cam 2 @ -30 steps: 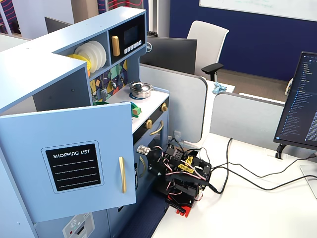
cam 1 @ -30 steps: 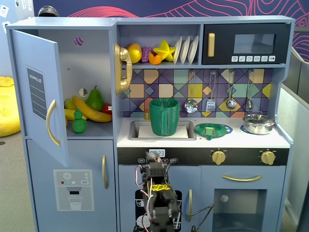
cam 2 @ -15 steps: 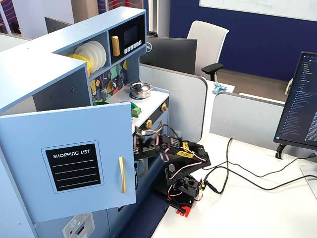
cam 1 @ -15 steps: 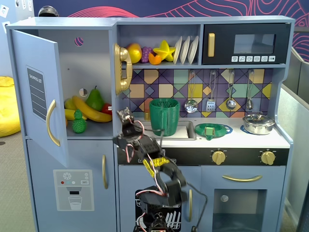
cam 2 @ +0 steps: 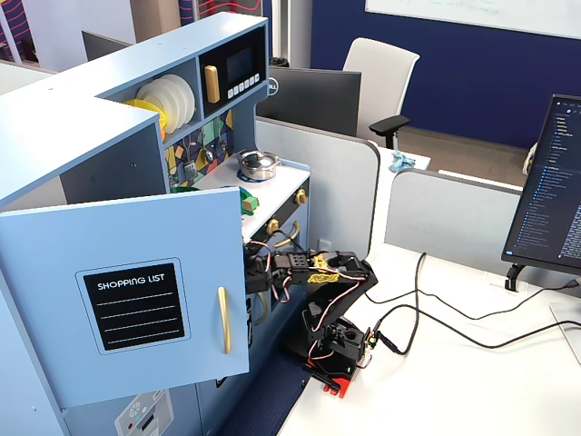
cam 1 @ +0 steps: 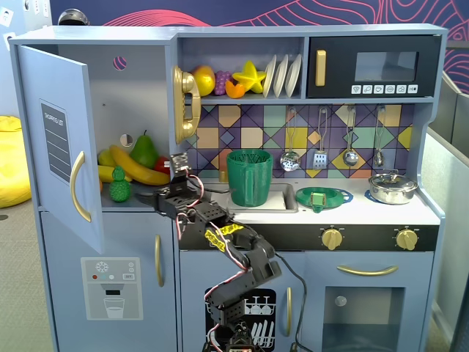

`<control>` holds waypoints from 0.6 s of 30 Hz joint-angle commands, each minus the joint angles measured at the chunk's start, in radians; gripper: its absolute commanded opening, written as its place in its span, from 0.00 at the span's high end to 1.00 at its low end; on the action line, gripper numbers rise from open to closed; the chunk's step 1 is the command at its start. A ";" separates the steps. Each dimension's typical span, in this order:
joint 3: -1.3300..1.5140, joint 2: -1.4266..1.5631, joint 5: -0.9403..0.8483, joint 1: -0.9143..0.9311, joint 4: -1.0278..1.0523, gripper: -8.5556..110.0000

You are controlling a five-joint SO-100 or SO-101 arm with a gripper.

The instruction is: Pick up the green pineapple from the left cabinet and place it in the green recipient

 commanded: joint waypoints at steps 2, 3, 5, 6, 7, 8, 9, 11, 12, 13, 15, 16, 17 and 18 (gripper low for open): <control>-0.112 -0.097 -0.002 0.006 -0.112 0.72; -0.120 -0.118 -0.003 0.018 -0.129 0.72; -0.135 -0.163 -0.005 0.031 -0.170 0.71; -0.143 -0.183 -0.008 0.031 -0.189 0.71; -0.152 -0.199 -0.017 0.031 -0.198 0.71; -0.160 -0.215 -0.032 0.026 -0.209 0.71; -0.166 -0.233 -0.043 0.021 -0.227 0.71; -0.181 -0.275 -0.044 0.025 -0.239 0.70; -0.189 -0.295 -0.041 0.026 -0.250 0.70; -0.196 -0.313 -0.040 0.028 -0.256 0.69; -0.218 -0.345 -0.037 0.023 -0.268 0.69; -0.230 -0.357 -0.037 0.018 -0.272 0.69; -0.241 -0.368 -0.032 0.012 -0.278 0.69; -0.252 -0.377 -0.031 0.008 -0.282 0.68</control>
